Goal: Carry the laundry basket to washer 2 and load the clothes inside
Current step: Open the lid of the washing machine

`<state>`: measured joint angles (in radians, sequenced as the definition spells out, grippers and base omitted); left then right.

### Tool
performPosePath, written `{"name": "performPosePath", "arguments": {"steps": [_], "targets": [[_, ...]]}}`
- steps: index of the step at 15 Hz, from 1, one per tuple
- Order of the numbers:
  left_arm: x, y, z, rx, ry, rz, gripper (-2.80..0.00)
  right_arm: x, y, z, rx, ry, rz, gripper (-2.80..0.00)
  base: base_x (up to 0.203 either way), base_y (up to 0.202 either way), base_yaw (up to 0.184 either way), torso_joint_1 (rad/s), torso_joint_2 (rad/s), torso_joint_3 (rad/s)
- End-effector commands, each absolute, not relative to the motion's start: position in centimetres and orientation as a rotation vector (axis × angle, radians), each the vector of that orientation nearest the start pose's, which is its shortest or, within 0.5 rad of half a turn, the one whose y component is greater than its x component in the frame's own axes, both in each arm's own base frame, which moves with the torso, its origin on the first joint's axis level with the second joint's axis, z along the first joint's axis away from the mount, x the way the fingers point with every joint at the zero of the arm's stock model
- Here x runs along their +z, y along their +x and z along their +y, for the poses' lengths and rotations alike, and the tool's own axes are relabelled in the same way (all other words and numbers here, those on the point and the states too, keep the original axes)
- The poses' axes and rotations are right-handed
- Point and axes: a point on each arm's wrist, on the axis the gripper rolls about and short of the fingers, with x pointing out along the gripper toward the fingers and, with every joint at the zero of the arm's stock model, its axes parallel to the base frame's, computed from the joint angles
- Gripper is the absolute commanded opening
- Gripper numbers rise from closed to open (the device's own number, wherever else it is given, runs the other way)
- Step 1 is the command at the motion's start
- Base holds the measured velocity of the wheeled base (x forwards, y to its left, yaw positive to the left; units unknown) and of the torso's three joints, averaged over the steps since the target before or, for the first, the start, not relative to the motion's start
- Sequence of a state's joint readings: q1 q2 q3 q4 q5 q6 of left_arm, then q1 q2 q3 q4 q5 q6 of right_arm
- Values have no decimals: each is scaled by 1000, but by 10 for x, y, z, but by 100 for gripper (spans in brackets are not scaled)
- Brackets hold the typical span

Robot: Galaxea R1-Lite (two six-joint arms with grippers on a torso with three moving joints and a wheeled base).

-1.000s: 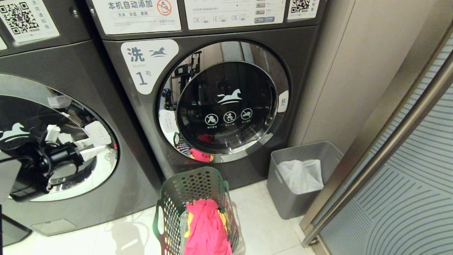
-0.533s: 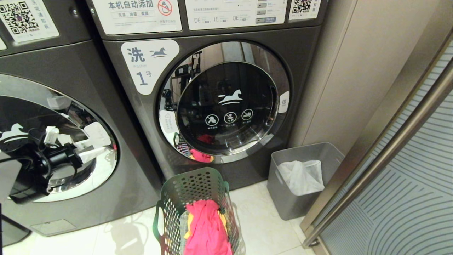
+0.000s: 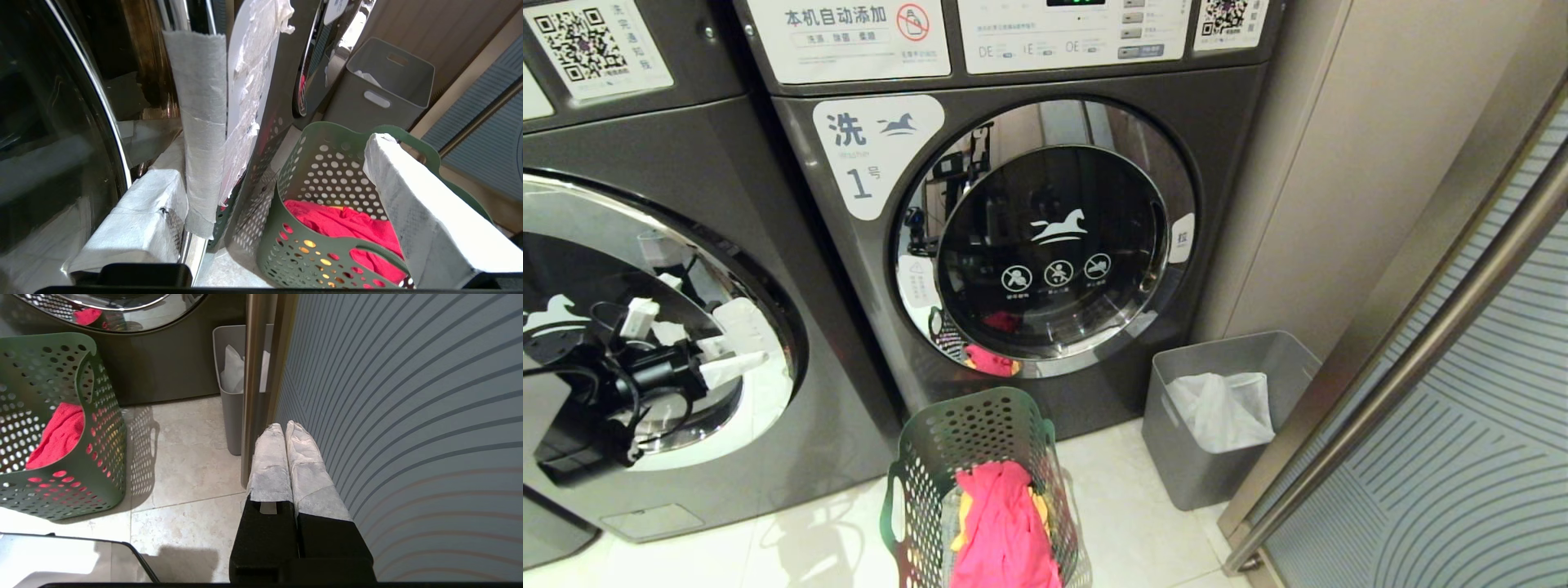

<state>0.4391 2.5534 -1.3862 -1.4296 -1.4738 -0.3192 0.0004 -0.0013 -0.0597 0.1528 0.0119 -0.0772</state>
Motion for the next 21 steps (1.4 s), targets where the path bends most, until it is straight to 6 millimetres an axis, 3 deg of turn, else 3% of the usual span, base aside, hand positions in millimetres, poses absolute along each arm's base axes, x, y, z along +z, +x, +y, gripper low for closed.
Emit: {"name": "performPosePath", "arguments": {"steps": [1,8,10,14,18,21], "targets": [[59,432,172,-1039,-63,-6,0,76,-28,0,16,-78,92,-280,0,0,0,0,0,0],[70,405,227,-908,-45,-22,0,76,-28,0,16,-78,92,-280,0,0,0,0,0,0],[82,392,246,-858,-14,-40,0,76,-28,0,15,-78,92,-280,0,0,0,0,0,0],[87,366,279,-767,11,-51,0,76,-28,0,16,-78,92,-280,0,0,0,0,0,0],[118,321,291,-685,26,-53,0,76,-28,0,16,-78,92,-280,0,0,0,0,0,0],[161,258,289,-565,46,-61,0,76,-28,0,16,-78,92,-280,0,0,0,0,0,0]]}}
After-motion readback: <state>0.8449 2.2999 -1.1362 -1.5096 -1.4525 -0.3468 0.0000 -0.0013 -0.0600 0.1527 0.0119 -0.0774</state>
